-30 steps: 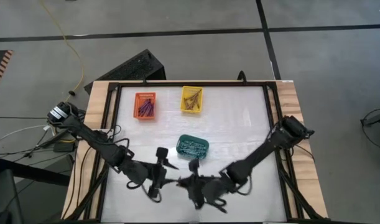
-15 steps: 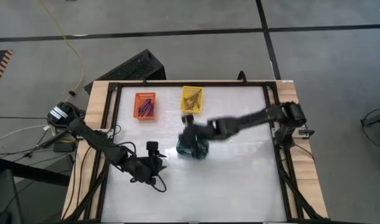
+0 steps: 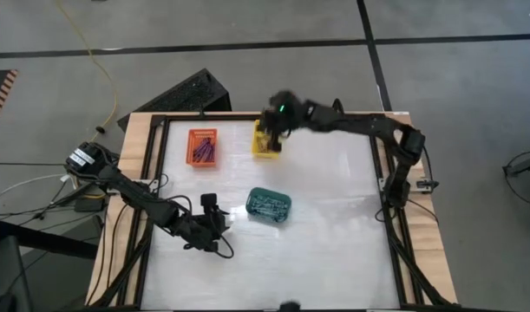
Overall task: Sort crayons
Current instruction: Put the brown crayon into the yellow bin
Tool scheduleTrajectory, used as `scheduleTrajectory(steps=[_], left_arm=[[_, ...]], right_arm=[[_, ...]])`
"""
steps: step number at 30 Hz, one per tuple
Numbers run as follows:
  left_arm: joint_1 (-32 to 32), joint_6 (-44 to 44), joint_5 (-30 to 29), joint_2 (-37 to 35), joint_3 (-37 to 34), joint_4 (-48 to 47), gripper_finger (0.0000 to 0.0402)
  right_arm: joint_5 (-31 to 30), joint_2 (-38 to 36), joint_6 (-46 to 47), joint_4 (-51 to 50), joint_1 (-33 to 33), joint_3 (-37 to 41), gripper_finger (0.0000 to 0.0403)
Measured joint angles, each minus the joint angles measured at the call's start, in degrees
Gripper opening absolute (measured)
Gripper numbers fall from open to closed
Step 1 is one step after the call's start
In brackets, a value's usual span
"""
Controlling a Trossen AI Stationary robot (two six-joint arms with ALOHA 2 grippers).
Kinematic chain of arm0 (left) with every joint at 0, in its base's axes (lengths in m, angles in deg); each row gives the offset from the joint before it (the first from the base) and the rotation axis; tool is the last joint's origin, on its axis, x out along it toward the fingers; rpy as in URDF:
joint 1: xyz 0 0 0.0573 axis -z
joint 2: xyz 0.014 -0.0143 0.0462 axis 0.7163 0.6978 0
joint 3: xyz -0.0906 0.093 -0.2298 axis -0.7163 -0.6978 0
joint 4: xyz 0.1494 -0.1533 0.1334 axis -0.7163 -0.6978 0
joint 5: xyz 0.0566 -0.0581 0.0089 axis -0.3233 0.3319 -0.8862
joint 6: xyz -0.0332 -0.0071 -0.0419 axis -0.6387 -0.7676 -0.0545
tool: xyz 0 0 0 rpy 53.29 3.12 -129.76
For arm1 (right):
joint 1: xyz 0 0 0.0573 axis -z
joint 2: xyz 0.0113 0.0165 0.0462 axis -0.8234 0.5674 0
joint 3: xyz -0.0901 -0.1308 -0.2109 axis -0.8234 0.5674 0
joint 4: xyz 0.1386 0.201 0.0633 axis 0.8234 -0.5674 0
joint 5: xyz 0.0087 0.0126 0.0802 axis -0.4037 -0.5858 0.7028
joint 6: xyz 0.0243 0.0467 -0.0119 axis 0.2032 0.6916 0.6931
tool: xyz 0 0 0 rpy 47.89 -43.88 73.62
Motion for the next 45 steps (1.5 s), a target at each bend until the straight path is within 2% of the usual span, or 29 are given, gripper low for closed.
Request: scheduleTrajectory(steps=[3,8,12,15,23,36,39,45], left_arm=[[0.0,-1.5,0.0,0.0,0.0,0.0,0.0198],[0.0,-2.3,0.1,0.0,0.0,0.1,0.0198],[-1.0,-0.9,-0.3,0.0,0.0,1.6,0.0198],[-1.9,-0.2,-0.3,0.0,0.0,2.8,0.0198],[-2.1,-0.1,0.0,0.0,0.0,2.8,0.0198],[-2.1,-1.6,1.0,0.0,0.0,2.8,0.0198],[-2.0,-1.9,2.5,0.0,0.0,2.8,0.0198],[-2.0,-2.1,3.3,0.0,0.1,2.8,0.0198]], right_arm=[[6.3,0.0,9.9,2.4,5.6,0.0,0.0],[10.0,3.0,26.4,2.7,11.4,0.0,0.0],[13.6,6.4,36.3,3.1,13.2,0.0,0.0001],[14.1,7.9,40.5,3.3,13.1,0.0,0.0002],[12.7,9.4,47.1,3.3,13.1,0.0,0.0004],[9.7,10.1,50.5,0.4,11.2,0.0,0.0007],[9.2,10.2,50.8,0.3,10.5,0.0,0.0022],[9.2,10.2,52.6,-0.3,10.5,0.0,0.0077]])
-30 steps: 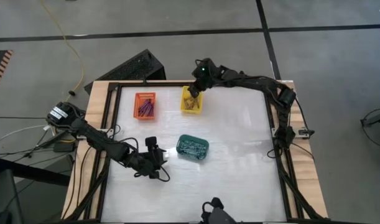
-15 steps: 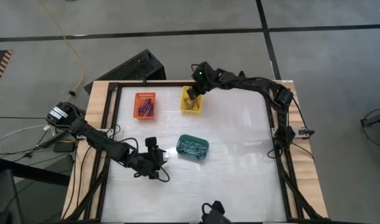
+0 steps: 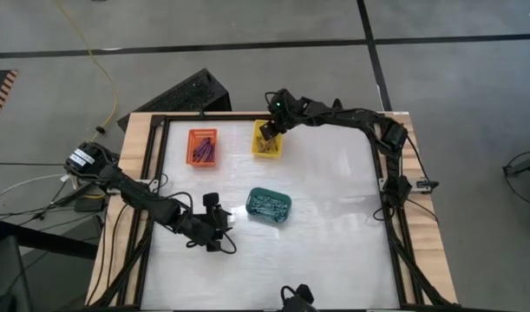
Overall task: Sort crayons
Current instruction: Put the brown crayon into the yellow bin, then return to Home Position
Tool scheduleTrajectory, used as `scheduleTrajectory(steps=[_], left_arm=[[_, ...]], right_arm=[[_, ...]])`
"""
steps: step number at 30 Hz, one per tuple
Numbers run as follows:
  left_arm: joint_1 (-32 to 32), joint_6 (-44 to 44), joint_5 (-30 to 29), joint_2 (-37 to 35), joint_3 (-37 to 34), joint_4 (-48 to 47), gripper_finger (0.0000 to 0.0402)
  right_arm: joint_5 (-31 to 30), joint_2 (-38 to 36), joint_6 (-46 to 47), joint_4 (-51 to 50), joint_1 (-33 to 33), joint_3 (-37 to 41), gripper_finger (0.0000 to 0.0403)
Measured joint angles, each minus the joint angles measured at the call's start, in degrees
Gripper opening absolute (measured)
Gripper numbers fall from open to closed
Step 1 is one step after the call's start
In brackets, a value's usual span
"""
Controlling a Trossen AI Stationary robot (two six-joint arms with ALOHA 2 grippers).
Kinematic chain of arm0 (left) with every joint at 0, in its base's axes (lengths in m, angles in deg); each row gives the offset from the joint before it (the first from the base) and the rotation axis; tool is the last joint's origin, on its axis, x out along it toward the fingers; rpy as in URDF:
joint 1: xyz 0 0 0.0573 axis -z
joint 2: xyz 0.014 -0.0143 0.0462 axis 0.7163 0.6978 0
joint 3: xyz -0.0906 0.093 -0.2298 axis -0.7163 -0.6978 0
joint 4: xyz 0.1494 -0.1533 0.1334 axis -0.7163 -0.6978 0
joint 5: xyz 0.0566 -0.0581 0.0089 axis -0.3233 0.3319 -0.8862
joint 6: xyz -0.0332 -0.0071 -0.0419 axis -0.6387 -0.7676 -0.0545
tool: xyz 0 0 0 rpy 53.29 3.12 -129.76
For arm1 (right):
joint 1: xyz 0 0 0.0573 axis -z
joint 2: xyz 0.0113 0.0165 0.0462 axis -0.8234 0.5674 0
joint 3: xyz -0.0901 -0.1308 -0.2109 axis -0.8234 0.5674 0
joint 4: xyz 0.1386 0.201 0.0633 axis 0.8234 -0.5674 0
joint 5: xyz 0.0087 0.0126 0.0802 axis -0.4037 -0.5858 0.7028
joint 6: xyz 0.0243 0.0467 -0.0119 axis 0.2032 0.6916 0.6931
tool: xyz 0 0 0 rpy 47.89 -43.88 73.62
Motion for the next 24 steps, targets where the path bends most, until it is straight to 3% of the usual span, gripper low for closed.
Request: scheduleTrajectory(steps=[8,14,19,24], left_arm=[[0.0,-0.3,-0.8,-0.1,0.0,-0.1,0.0198],[0.1,3.8,-6.3,-4.9,0.0,-1.0,0.0198],[0.1,8.7,-10.4,-14.0,-2.5,0.4,0.0198],[0.1,11.7,-12.2,-29.0,-11.7,6.4,0.0198]], right_arm=[[0.2,-0.5,-2.0,0.3,0.0,0.0,0.0133],[0.3,-7.9,-11.5,-1.6,-1.5,0.0,0.0145],[0.3,-18.2,-20.9,-8.1,-5.4,0.0,0.0137],[-3.6,-30.0,-28.5,-16.8,-10.8,0.2,0.0133]])
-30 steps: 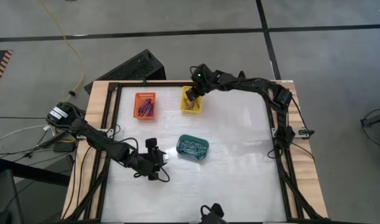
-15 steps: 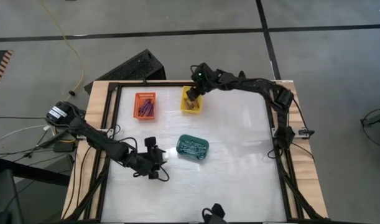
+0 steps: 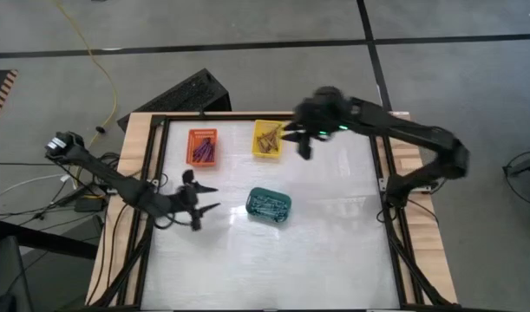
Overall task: Sort crayons
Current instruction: Return to Home Position
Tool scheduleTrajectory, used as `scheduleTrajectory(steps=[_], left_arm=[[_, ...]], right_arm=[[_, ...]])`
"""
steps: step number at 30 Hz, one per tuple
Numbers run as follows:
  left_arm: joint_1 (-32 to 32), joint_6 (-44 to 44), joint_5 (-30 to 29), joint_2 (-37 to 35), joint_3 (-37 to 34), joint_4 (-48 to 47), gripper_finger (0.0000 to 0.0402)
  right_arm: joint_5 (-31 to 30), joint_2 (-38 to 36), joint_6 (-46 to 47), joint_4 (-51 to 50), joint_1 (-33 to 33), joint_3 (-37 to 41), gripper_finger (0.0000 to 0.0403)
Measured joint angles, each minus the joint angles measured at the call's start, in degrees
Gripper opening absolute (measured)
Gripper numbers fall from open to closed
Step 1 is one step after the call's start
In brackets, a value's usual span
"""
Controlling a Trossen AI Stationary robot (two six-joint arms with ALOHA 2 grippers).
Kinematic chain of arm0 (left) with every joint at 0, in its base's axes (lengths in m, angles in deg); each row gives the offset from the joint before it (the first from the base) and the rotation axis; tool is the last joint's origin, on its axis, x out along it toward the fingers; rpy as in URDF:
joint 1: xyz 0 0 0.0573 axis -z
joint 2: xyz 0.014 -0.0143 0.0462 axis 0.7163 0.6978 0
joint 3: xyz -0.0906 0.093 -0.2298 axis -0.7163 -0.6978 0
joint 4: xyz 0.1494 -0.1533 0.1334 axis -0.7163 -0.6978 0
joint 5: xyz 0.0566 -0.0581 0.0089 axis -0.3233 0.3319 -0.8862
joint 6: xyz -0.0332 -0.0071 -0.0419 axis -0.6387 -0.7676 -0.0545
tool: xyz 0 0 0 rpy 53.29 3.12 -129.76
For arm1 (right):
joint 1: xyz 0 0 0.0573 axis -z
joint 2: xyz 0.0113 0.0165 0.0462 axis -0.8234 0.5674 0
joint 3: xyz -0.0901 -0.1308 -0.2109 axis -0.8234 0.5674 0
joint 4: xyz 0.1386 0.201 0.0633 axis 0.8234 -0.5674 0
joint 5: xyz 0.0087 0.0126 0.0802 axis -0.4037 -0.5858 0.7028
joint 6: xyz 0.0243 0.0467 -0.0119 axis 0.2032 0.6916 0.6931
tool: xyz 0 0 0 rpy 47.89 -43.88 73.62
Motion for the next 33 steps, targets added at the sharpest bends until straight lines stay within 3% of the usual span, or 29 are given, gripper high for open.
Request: scheduleTrajectory(steps=[6,12,21,33], left_arm=[[0.0,3.1,3.0,-19.8,-13.3,10.6,0.0198],[0.0,2.6,2.8,-31.9,-20.9,10.2,0.0194],[-0.1,1.1,2.7,-37.8,-24.2,4.2,0.0176],[-0.1,1.1,3.4,-38.5,-24.3,1.7,0.0174]], right_arm=[[-5.8,-17.2,-1.2,0.6,-6.1,9.4,0.0133],[-8.6,-33.9,3.4,10.1,-11.4,28.9,0.0133],[-13.6,-51.6,9.0,27.7,-19.9,57.4,0.0133],[-24.5,-69.7,9.1,44.0,-27.5,81.7,0.0133]])
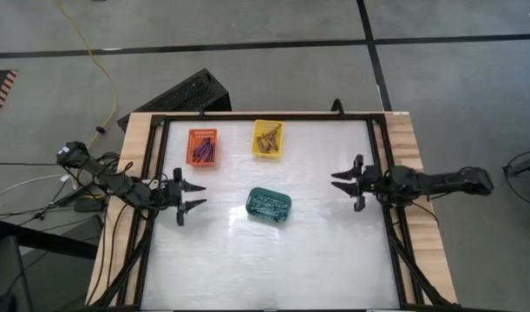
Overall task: Sort crayons
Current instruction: Return to Home Position
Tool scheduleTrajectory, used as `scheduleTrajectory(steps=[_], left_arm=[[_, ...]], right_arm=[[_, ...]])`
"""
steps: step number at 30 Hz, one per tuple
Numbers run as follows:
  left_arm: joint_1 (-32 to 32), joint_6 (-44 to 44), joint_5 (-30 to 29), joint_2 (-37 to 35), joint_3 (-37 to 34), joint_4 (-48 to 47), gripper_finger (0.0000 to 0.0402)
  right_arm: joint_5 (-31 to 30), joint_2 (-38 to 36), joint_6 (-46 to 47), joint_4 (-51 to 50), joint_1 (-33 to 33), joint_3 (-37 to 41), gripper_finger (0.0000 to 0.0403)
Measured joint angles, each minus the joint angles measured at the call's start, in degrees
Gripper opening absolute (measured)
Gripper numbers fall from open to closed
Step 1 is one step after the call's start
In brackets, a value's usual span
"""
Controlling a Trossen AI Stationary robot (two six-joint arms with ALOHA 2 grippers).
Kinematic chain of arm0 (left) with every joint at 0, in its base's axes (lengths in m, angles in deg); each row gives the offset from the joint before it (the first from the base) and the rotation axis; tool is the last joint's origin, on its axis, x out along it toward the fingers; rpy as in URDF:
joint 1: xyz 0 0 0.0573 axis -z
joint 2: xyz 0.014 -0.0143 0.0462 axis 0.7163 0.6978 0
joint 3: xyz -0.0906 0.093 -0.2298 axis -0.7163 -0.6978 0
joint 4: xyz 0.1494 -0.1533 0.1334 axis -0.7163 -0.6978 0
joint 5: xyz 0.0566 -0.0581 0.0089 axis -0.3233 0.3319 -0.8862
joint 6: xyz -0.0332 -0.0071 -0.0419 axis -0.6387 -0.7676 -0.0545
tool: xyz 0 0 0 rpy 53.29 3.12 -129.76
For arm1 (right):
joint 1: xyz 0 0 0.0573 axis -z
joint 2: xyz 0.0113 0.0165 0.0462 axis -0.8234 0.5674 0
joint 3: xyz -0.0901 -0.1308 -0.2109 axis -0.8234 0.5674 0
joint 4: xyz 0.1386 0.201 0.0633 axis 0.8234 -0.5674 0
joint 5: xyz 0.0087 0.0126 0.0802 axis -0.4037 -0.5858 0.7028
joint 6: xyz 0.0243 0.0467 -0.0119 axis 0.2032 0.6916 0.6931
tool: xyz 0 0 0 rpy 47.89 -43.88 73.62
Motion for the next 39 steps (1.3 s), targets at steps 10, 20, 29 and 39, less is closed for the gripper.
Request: scheduleTrajectory(steps=[10,20,29,39], left_arm=[[0.0,1.1,2.9,0.0,-0.1,0.0,0.0174],[0.0,0.1,2.8,0.0,-0.1,0.0,0.0174],[0.0,0.1,2.8,0.0,-0.2,0.0,0.0174],[0.0,0.1,2.7,0.0,-0.2,0.0,0.0174]], right_arm=[[-0.3,-7.2,-1.3,-4.0,0.2,0.6,0.0132],[0.0,-7.0,-1.2,-6.1,0.2,0.6,0.0132],[0.1,-7.0,-1.2,-6.9,0.2,0.6,0.0132],[0.1,-7.0,-1.2,-7.1,0.2,0.6,0.0133]])
